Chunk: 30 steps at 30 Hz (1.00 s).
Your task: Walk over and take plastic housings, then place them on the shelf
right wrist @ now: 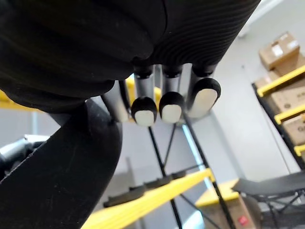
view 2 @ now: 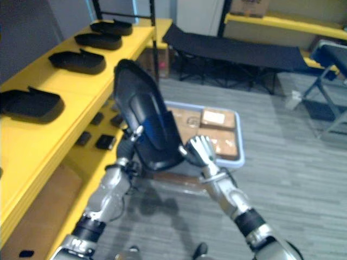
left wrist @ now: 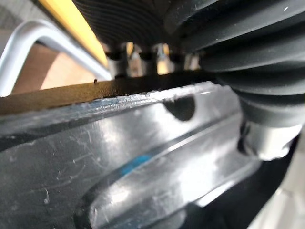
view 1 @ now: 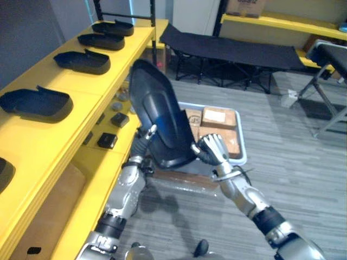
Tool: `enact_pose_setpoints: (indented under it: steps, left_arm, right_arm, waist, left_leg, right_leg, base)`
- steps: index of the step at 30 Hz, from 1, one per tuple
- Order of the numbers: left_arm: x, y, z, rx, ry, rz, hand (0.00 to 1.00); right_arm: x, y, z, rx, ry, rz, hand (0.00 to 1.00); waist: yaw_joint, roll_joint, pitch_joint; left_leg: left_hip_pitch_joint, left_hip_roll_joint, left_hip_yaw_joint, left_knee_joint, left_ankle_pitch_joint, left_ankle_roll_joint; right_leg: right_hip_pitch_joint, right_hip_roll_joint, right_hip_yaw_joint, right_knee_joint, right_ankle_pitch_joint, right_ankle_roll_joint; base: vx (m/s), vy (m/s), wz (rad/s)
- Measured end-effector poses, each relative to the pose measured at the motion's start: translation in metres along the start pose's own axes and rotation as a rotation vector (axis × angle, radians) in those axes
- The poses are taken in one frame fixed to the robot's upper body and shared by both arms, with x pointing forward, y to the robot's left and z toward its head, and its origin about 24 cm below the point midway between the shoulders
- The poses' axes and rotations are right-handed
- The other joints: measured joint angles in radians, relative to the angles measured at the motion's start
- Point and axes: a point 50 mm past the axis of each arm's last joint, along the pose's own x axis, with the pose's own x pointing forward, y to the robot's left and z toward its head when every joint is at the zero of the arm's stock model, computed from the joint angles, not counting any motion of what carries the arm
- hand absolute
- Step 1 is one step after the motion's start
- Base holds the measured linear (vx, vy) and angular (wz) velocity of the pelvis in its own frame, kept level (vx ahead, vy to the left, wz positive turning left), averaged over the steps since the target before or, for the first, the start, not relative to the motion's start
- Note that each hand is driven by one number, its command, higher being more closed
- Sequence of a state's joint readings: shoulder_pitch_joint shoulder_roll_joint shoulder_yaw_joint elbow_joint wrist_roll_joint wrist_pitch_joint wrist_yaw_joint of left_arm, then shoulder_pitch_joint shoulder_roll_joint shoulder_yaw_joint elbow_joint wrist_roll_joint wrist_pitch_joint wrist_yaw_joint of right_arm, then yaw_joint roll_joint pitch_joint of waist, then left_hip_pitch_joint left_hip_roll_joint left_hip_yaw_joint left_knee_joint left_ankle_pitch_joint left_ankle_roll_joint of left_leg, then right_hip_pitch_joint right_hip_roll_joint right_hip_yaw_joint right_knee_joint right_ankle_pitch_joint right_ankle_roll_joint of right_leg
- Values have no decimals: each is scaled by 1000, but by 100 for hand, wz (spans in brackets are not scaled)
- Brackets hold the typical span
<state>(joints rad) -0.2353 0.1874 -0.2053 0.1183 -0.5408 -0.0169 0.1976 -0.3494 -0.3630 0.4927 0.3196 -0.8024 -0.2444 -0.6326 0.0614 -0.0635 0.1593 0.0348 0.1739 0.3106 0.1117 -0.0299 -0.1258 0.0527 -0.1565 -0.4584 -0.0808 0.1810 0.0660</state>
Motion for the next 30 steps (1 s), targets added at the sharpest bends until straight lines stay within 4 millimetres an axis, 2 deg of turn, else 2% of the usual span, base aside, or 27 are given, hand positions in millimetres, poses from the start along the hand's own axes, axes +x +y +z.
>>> enact_pose_setpoints:
  steps: [5,6,9,15,18,22,27,30]
  left_arm:
    - [-8,4,-3,27,-10,7,100]
    - [-10,5,-4,25,-10,9,100]
    - [-14,7,-9,20,5,18,100]
    - [-22,8,-18,-7,10,48,100]
    - [-23,9,-14,102,-45,70,100]
    - [-26,9,-12,234,-106,145,100]
    - [-32,21,-3,332,-190,327,100]
    - [-39,31,13,371,-282,460,100]
  right_arm:
    - [-3,-2,7,30,-29,-11,100]
    - [-3,-2,7,33,-39,-10,0]
    - [0,-7,14,57,-73,-37,0]
    - [3,-12,24,138,-95,-83,0]
    - [3,-14,24,212,-56,-127,0]
    - [10,-27,34,410,2,-260,0]
    - [11,-42,28,589,135,-386,0]
    - [0,-48,15,759,263,-408,0]
  waist:
    - [-7,29,-19]
    - [-9,37,-24]
    - [-14,50,-32]
    - [-14,51,-33]
    - [-14,52,-33]
    - [-17,52,-33]
    - [-19,52,-38]
    - [-19,52,-38]
  left_leg:
    - [2,0,3,0,-1,2]
    - [3,0,4,0,-1,1]
    - [6,1,7,-2,-1,1]
    - [19,1,23,-17,2,-3]
    - [19,0,23,-18,2,-3]
    - [25,-1,23,-19,2,-3]
    - [38,-8,28,-34,2,-2]
    - [43,-8,32,-38,2,-2]
  right_leg:
    - [-1,0,3,0,-1,1]
    - [-1,1,3,0,-1,1]
    - [-1,2,7,-1,-1,1]
    - [-7,2,19,-9,-8,4]
    - [-7,2,19,-6,-7,2]
    - [0,2,19,0,-3,2]
    - [4,-2,22,0,-4,4]
    - [5,-1,26,0,-4,4]
  base:
    - [-9,45,-2]
    - [-3,35,-2]
    - [-7,40,-3]
    - [-11,39,-6]
    - [28,46,0]
    - [39,49,0]
    - [16,56,-1]
    - [9,49,-2]
